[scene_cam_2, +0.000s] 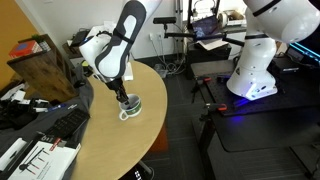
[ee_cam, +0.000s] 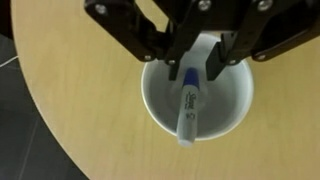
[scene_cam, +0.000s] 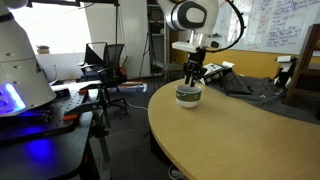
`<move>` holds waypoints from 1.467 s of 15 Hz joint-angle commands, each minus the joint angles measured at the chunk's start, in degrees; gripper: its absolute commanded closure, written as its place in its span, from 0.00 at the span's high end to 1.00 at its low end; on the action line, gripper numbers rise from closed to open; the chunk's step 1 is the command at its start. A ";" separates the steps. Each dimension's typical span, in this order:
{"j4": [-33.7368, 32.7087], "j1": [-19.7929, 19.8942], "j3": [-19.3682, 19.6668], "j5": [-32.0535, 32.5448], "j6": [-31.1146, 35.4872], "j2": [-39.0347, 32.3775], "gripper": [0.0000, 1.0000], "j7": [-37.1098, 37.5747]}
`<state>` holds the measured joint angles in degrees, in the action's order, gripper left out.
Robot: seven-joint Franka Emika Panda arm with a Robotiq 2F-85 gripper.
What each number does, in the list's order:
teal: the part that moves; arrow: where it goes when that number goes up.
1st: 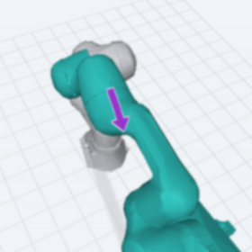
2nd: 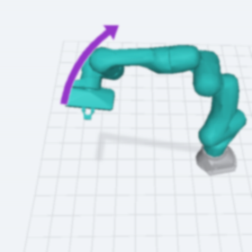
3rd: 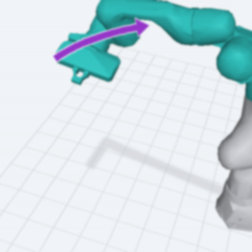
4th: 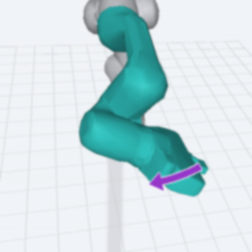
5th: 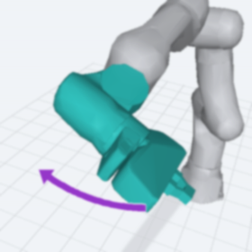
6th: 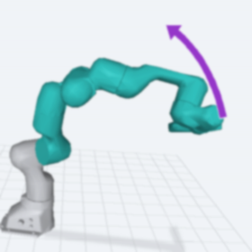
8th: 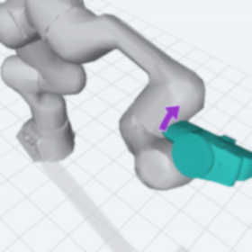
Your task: Put the marker in the mug on the table
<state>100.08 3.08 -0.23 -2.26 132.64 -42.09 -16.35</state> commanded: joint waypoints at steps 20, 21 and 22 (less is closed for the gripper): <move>-12.67 -2.27 0.46 8.92 -22.24 -7.00 0.06 4.76; -11.90 -2.15 0.40 9.43 -21.09 -6.25 0.06 4.36; -10.58 -1.57 0.12 9.97 -19.37 -5.18 0.06 2.70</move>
<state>87.57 1.15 -0.13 5.93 111.90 -49.54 -11.99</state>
